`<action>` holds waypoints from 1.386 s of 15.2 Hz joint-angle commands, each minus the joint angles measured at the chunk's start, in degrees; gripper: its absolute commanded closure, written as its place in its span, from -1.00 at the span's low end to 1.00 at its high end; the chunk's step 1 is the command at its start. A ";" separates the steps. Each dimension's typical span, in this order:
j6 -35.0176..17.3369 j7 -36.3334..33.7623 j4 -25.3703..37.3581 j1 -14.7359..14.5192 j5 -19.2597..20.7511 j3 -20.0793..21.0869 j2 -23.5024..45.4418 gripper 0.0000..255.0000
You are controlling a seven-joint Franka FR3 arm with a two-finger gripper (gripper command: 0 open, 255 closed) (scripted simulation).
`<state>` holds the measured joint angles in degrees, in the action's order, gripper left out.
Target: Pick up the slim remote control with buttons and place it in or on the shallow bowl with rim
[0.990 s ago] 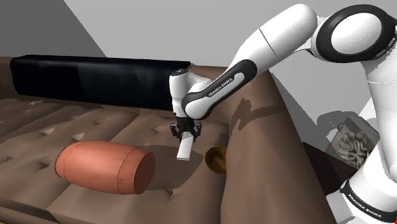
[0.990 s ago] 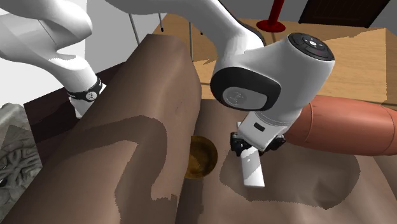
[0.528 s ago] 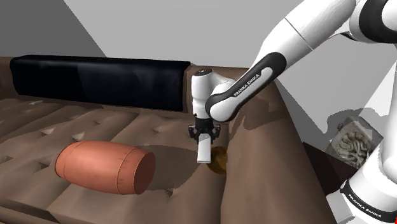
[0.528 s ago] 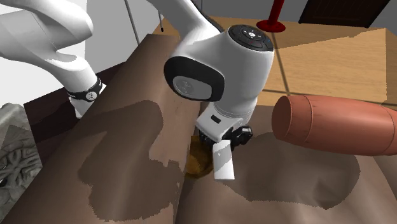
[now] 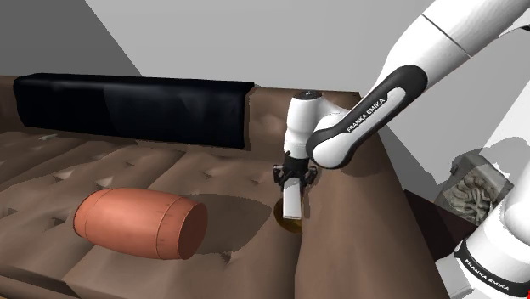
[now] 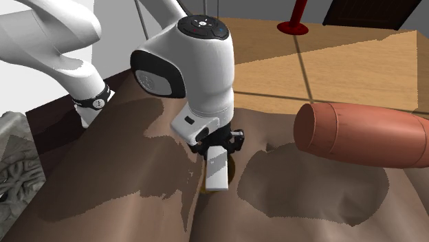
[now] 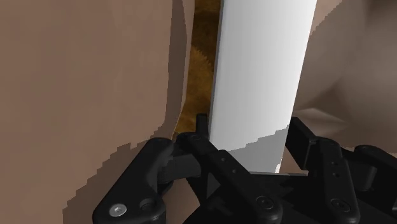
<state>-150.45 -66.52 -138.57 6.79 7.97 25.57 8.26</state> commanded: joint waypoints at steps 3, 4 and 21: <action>1.48 -1.94 -1.15 -0.48 2.89 -1.44 3.04 1.00; 0.79 -2.46 -1.13 -0.76 3.61 -1.85 3.85 1.00; -6.21 -6.92 -1.57 -6.24 9.05 -8.18 10.49 -1.00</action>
<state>-168.49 -73.12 -139.25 0.76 16.79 17.96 18.19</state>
